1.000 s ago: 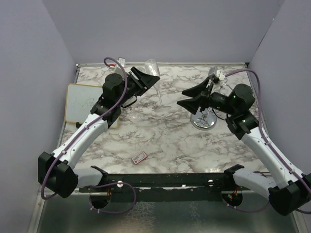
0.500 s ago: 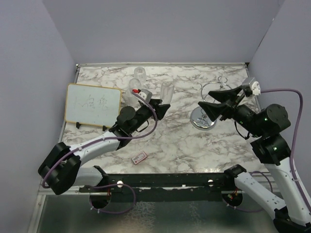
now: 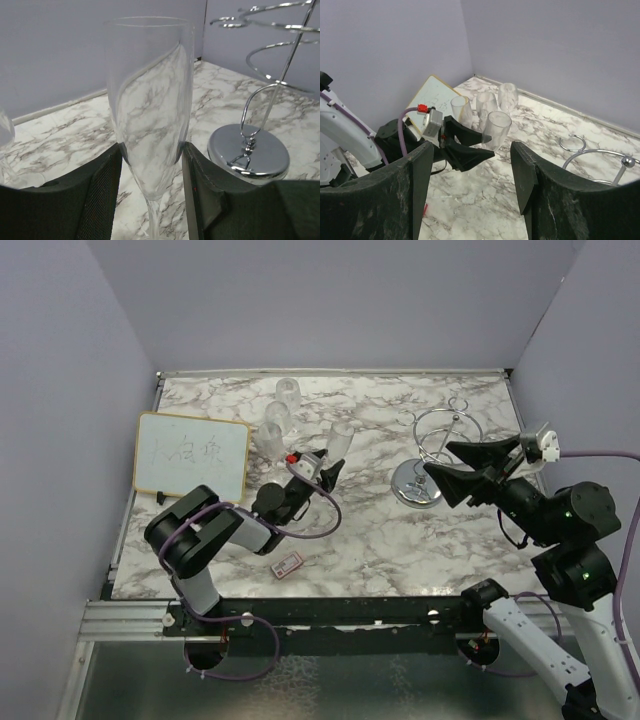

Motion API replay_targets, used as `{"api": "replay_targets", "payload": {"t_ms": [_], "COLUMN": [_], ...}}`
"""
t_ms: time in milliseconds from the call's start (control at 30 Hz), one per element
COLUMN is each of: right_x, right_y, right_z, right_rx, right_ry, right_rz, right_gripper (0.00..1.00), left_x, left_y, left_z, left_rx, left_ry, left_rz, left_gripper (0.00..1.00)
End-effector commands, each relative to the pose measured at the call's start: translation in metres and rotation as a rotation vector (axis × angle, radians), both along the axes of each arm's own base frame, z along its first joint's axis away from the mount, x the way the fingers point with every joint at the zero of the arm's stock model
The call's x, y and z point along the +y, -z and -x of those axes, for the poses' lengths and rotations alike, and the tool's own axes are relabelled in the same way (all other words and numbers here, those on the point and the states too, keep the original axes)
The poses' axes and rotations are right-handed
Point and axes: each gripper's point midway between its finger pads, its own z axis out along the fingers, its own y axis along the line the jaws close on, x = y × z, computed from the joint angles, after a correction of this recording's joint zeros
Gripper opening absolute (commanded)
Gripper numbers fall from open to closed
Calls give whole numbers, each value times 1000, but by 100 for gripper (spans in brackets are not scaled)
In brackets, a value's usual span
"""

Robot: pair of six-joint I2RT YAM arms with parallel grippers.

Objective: Take the wine glass off the wine glass rack

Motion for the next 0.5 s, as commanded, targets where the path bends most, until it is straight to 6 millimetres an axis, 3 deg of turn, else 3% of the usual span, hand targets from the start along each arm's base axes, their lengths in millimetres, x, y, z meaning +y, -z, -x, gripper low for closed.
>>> {"api": "replay_targets", "payload": {"t_ms": [0, 267, 367, 467], "right_x": [-6, -14, -5, 15], "right_y": [12, 21, 28, 36], "right_z": [-3, -7, -14, -28], "right_rx": [38, 56, 86, 166], "right_ry": [41, 93, 62, -11], "right_rz": [29, 47, 55, 76], "right_gripper": [63, 63, 63, 63], "left_x": [4, -9, -11, -10], "left_y": [-48, -28, -28, -37], "left_z": [-8, -34, -36, -26], "left_rx": [-225, -189, -187, -203], "left_ry": [-52, -29, -12, 20], "left_rz": [105, 103, 109, 116], "left_gripper": [43, 41, 41, 41]}}
